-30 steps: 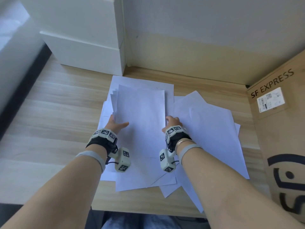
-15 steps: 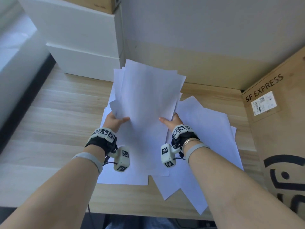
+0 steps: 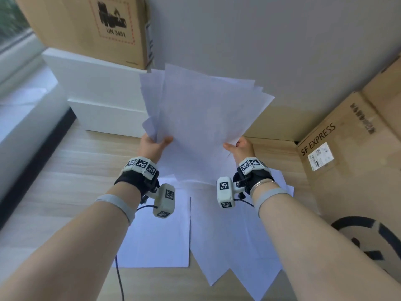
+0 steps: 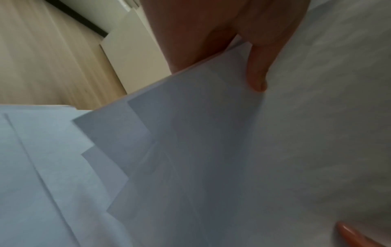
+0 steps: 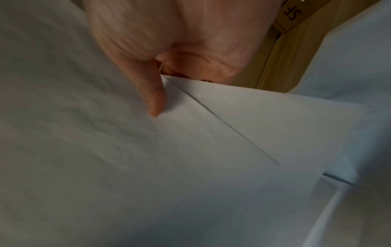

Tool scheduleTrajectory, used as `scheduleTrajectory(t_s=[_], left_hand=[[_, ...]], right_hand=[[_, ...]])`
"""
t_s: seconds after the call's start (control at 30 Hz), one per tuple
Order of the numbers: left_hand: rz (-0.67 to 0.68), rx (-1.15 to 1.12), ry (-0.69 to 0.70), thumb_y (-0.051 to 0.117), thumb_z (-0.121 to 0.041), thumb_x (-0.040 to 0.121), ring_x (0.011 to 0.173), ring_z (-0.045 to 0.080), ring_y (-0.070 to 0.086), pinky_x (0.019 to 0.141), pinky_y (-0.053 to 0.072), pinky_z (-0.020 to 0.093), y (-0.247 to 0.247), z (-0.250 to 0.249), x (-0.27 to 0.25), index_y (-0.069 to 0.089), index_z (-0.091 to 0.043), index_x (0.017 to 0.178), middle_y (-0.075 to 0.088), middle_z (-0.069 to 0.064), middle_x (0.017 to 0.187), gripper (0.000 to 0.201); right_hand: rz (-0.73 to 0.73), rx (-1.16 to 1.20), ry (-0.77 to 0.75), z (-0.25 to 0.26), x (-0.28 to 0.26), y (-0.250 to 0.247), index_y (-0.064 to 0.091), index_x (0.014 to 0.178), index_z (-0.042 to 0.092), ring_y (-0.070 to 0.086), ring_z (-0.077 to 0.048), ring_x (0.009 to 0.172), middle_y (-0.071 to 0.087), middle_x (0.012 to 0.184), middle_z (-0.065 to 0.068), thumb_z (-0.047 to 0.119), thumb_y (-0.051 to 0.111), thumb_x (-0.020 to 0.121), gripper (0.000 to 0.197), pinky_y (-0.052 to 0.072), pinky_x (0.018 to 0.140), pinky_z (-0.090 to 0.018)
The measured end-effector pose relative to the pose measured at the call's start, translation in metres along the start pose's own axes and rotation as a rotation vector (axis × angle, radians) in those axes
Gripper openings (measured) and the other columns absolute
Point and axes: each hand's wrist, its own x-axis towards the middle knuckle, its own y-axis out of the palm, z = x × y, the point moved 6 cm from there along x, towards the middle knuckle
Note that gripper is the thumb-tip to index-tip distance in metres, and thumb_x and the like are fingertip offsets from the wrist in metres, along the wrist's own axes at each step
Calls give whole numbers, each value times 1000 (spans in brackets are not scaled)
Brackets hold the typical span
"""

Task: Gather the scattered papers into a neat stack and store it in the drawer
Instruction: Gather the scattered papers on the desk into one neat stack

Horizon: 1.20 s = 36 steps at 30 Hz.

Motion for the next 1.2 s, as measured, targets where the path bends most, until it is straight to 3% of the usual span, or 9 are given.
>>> scheduleTrajectory(t_s=[0.1, 0.2, 0.27, 0.47, 0.67, 0.8, 0.87, 0.97, 1.2], left_hand=[[-6, -14, 52, 72, -3, 76, 98, 22, 60, 89, 52, 30, 4, -12, -1, 56, 6, 120, 62, 11, 110, 48], [25, -81, 61, 78, -4, 69, 120, 27, 57, 104, 46, 36, 8, -16, -3, 46, -1, 127, 57, 13, 131, 67], [55, -87, 79, 79, -8, 65, 125, 33, 52, 107, 42, 48, 10, -10, -1, 44, -6, 129, 54, 18, 134, 72], [27, -49, 41, 63, 7, 78, 88, 25, 60, 88, 51, 41, 9, 6, -5, 48, -17, 108, 62, -1, 89, 41], [72, -13, -100, 65, 4, 79, 73, 12, 56, 81, 44, 34, 3, 42, -1, 59, -17, 83, 61, -5, 79, 22], [69, -98, -98, 66, 4, 79, 64, 4, 64, 83, 49, 37, -3, 42, 2, 61, -25, 78, 71, -18, 61, 29], [98, -112, -104, 68, 3, 76, 66, 6, 67, 86, 49, 40, -2, 40, 1, 62, -25, 80, 72, -17, 64, 29], [154, -97, -153, 82, -10, 55, 89, 26, 63, 93, 49, 42, 2, 43, -4, 60, -26, 85, 68, -2, 86, 40], [85, -96, -126, 75, 2, 64, 87, 24, 60, 87, 49, 39, 8, 53, -12, 58, -29, 86, 63, -5, 88, 42]], right_hand=[[32, 67, -6, 6, -3, -3, 66, 89, 2, 59, -17, 83, 69, 95, -12, 0, 67, 82, 7, 46, 78, -25], [36, 149, -29, 9, -10, -2, 64, 109, -4, 59, -16, 91, 65, 105, -9, -1, 72, 77, 33, 51, 69, -10], [19, 150, -21, 5, -13, 2, 66, 104, 1, 61, -18, 91, 67, 103, -11, 0, 75, 74, 32, 53, 78, -22], [-48, 55, 114, -25, -11, 14, 60, 109, -4, 62, -23, 89, 66, 99, -12, 17, 76, 76, 42, 45, 80, -26], [-55, 232, 67, -12, -13, 12, 64, 106, -3, 64, -20, 79, 68, 89, -6, 8, 74, 77, 33, 48, 76, -25], [17, 282, -16, 1, -15, 12, 59, 106, 11, 63, 1, 69, 65, 86, 6, -3, 72, 76, 36, 50, 58, -4], [7, 255, -18, -4, -15, 11, 57, 111, 8, 62, -5, 76, 63, 94, -1, -6, 73, 74, 42, 52, 64, -5], [-13, 188, 36, -22, -16, 12, 55, 118, 5, 62, -20, 92, 64, 106, -7, -3, 75, 73, 51, 52, 91, -32], [-33, 200, 91, -42, -23, 20, 51, 123, 8, 57, -19, 93, 60, 103, -3, -9, 67, 77, 51, 45, 85, -29]])
